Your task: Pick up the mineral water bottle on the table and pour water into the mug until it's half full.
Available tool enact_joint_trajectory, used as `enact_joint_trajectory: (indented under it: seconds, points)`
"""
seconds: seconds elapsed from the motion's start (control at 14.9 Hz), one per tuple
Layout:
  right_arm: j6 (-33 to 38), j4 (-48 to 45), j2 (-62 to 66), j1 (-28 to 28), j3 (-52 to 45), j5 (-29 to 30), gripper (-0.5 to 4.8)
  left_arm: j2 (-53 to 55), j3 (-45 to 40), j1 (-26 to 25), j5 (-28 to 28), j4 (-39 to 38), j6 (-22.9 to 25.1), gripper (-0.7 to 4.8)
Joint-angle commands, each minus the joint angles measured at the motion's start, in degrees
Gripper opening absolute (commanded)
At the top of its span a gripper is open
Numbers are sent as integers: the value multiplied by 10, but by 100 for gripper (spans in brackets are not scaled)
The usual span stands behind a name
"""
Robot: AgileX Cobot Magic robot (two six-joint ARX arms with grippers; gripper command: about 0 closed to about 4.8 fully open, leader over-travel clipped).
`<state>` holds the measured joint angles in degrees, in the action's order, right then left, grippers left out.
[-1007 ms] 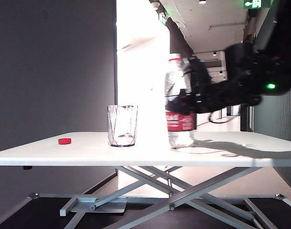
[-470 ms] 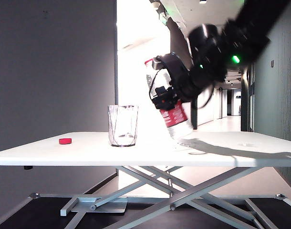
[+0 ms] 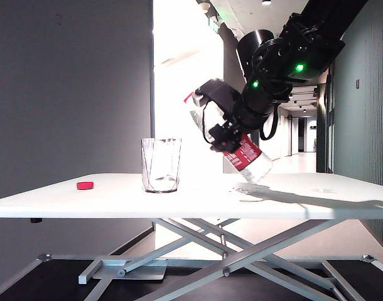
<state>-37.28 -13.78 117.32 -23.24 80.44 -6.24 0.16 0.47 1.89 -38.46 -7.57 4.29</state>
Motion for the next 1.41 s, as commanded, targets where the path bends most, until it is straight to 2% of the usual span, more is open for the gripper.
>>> enact_joint_trajectory:
  seconds: [0.07, 0.34, 0.54, 0.81, 1.14, 1.27, 1.41]
  points:
    - [-70, -36, -14, -2, 7, -33, 225, 0, 1, 1, -3, -3, 5, -5]
    - [-101, -27, -14, -9, 7, -48, 224, 0, 1, 1, -3, -4, 13, -5]
    - [-161, -28, -10, -27, 7, -60, 224, 0, 1, 1, -3, -4, 14, -5]
    - [-173, -27, -8, -33, 7, -115, 220, 0, 1, 1, -3, -4, 15, -5]
    - [-229, -28, -8, -33, 7, -138, 220, 0, 1, 1, -3, -4, 15, -5]
    - [-278, -27, -8, -33, 7, -164, 220, 0, 1, 1, -3, -4, 15, -5]
    - [-292, -30, -8, -33, 7, -183, 220, 0, 1, 1, -3, -4, 15, -5]
